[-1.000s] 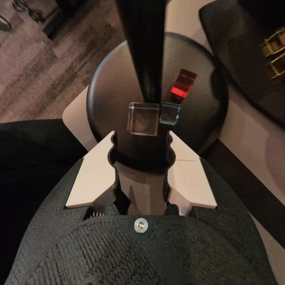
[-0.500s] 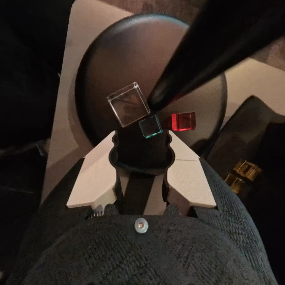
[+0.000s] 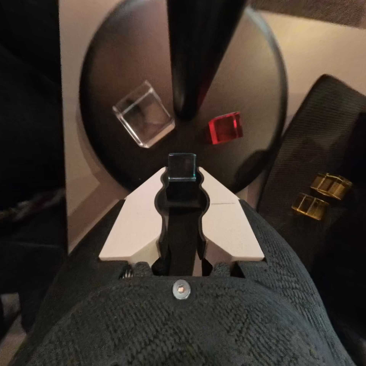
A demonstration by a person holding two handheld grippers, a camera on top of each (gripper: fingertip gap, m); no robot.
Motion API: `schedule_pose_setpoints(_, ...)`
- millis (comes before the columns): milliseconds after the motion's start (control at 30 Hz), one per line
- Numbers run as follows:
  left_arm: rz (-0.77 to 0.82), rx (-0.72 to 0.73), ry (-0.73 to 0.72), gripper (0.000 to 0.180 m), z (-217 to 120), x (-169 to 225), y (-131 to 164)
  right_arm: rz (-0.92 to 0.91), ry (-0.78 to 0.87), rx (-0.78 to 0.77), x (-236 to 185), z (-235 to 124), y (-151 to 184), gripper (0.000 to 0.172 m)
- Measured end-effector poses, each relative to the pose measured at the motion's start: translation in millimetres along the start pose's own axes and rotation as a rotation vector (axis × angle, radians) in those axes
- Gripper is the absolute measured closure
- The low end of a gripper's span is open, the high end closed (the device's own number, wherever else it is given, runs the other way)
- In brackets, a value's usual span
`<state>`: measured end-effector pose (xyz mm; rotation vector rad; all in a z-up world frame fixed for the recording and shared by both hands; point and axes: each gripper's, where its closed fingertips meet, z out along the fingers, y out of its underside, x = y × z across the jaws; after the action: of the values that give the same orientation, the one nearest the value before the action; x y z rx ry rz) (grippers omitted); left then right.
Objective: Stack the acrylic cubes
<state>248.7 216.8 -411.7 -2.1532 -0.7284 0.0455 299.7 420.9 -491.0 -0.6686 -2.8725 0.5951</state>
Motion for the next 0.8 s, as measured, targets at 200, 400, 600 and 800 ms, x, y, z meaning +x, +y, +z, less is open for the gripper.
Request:
schedule_pose_setpoints(200, -0.031, -0.004, -0.008, 0.101, -2, -5, 6, -0.041, 0.017, 0.072, -23, -23, -42, 0.146)
schedule_pose_setpoints(400, -0.031, -0.013, -0.010, 0.101, 0, -9, 8, -0.157, -0.020, 0.006, -36, -8, -57, 0.146)
schedule_pose_setpoints(600, -0.037, -0.009, -0.007, 0.101, 2, -11, 5, -0.166, -0.039, -0.064, -34, -5, -51, 0.146)
schedule_pose_setpoints(800, -0.040, -0.014, 0.000, 0.102, 5, -11, 6, -0.156, -0.038, -0.080, -31, -3, -47, 0.146)
